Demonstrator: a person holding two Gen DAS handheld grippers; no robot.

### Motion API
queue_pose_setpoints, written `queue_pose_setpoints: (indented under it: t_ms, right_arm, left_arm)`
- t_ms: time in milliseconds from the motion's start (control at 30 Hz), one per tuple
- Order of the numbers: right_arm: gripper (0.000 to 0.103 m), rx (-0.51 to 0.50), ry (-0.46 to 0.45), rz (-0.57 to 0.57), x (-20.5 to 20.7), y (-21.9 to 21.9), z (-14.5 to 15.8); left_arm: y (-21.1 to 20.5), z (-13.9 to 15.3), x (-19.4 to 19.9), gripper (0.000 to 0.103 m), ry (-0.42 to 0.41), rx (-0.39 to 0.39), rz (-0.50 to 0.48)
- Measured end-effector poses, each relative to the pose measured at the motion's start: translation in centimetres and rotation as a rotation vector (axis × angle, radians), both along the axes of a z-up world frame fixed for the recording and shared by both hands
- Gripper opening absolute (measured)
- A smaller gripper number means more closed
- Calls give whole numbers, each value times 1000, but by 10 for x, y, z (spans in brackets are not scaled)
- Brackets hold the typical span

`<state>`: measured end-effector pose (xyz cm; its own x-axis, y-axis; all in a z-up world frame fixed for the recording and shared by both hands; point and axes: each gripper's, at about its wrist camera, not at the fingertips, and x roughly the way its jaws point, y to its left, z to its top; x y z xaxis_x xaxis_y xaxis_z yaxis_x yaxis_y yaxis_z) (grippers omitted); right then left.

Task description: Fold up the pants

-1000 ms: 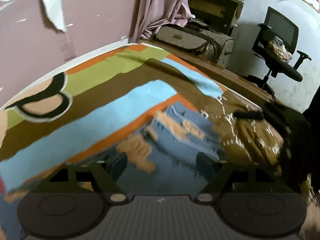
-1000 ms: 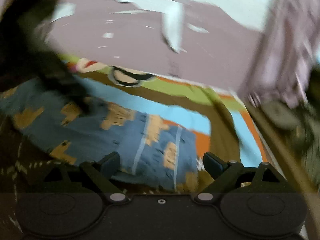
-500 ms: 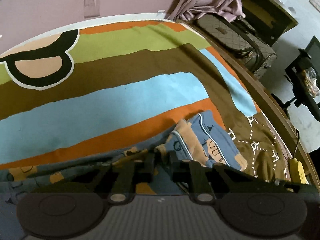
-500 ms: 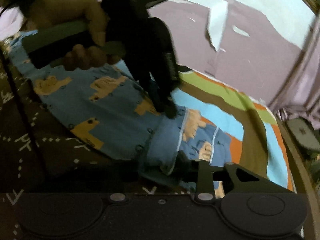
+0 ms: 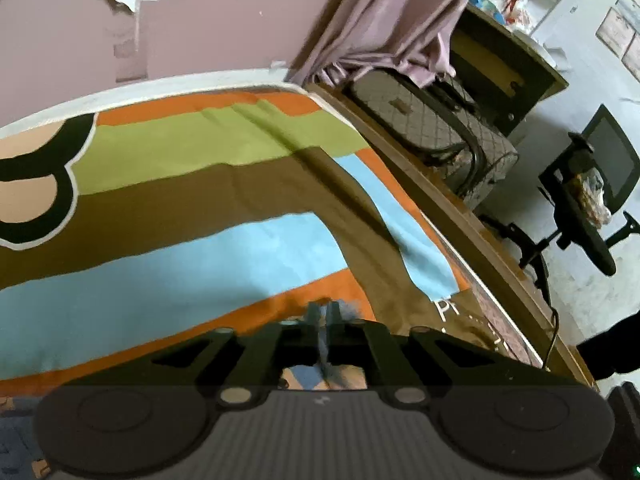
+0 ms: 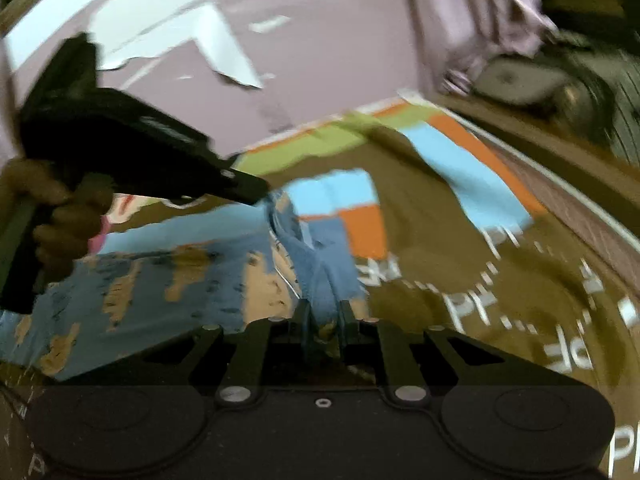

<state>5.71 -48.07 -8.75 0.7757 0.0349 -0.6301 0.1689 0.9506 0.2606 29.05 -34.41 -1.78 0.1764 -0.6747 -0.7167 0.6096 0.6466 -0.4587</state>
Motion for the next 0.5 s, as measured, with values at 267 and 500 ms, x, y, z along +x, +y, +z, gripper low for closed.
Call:
queue_pose_setpoints:
  t_ms: [267,500]
  right_arm:
    - [33,-22,-11,-48,-9,-12,1]
    - [52,-253,11,113,29,9,3]
  left_arm:
    - [6,-9,-2,34,-11,40,8]
    - [30,-13,-13,49,-141,139,-25]
